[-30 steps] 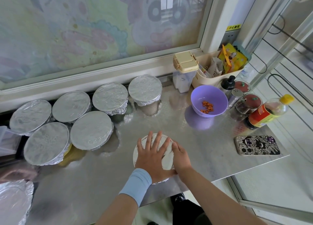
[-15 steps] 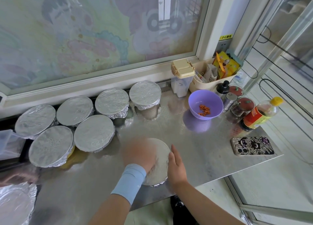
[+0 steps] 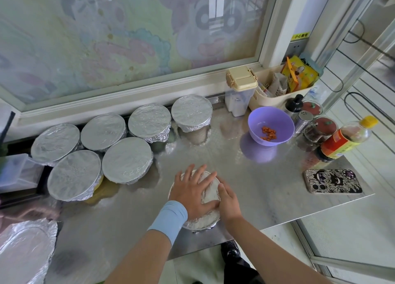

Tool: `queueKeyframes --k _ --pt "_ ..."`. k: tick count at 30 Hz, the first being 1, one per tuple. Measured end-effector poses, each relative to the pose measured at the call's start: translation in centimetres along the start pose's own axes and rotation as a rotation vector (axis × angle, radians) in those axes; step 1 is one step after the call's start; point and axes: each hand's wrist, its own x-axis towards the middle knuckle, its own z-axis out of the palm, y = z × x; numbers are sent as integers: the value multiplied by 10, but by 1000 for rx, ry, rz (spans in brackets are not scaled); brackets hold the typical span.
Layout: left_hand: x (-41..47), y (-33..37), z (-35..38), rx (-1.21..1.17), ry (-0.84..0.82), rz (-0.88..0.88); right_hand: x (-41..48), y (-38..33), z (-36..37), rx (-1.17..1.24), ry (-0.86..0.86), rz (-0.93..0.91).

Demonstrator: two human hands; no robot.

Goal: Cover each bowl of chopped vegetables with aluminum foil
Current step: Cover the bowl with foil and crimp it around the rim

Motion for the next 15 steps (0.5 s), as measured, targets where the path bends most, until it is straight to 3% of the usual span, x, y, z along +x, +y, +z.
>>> queueKeyframes --k 3,9,12,15 --pt "-3 0 6 36 33 -29 5 7 1 82 -14 71" --pt "-8 -6 11 -21 85 -61 7 -5 -1 -37 -75 81" --pt "-17 -13 14 -120 116 -159 4 -7 -2 -344 -44 -26" --pt "-24 -17 18 -191 197 -209 -2 -11 10 -824 -5 -366"
